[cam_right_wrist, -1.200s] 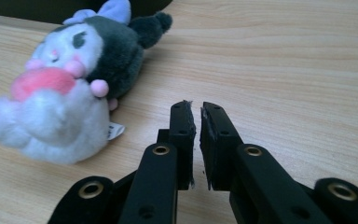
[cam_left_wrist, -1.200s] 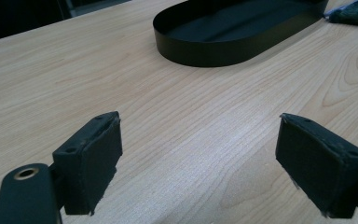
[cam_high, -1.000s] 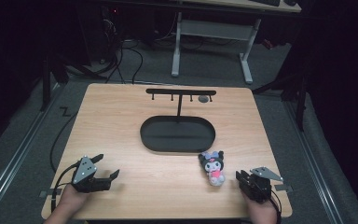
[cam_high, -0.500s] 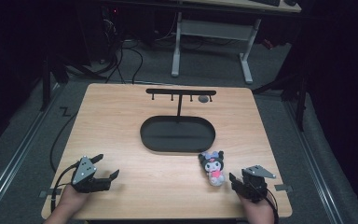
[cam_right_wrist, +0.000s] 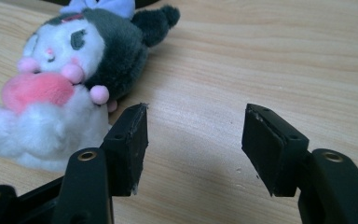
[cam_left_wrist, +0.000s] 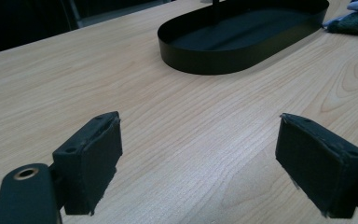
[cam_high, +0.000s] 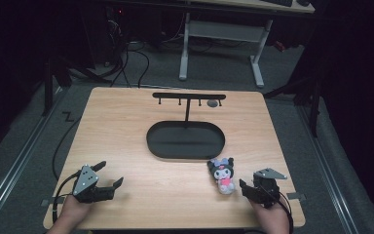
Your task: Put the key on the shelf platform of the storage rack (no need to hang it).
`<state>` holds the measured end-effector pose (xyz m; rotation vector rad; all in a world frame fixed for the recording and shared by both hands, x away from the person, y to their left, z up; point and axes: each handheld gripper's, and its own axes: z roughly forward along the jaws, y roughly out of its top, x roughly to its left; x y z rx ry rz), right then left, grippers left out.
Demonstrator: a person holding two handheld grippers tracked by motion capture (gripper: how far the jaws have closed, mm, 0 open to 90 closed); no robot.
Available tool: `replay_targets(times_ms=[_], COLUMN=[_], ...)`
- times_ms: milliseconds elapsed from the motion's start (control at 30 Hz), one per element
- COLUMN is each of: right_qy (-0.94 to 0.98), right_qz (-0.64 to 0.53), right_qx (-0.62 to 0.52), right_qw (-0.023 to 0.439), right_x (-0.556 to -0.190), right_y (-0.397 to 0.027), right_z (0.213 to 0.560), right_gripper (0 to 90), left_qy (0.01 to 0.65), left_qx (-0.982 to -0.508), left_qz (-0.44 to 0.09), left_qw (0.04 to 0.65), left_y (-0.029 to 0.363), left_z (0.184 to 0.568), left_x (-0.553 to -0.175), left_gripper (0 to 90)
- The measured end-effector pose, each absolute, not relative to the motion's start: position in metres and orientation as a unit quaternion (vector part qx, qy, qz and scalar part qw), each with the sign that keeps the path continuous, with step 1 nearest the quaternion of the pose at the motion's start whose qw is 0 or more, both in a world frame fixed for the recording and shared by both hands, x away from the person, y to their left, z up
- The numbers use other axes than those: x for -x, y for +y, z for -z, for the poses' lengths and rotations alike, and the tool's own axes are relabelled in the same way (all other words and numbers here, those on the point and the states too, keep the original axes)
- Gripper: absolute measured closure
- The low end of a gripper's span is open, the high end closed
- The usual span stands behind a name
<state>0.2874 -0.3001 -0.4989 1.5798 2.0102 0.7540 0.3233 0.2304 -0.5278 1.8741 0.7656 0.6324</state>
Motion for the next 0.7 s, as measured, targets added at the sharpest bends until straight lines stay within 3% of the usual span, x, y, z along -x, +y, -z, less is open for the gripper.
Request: replay_targets(times_ms=[700], right_qy=[0.779], right_qz=[-0.154], right_qx=[-0.581], right_qw=[0.176], right_x=[-0.318], right_y=[-0.283], right_z=[0.488], right_gripper=[23.3], left_qy=[0.318], left_qx=[-0.767], left_qz=[-0.267], left_qw=[0.49], left_y=[0.231], left_z=[0.528], left_x=[-0.322], left_gripper=[15.4])
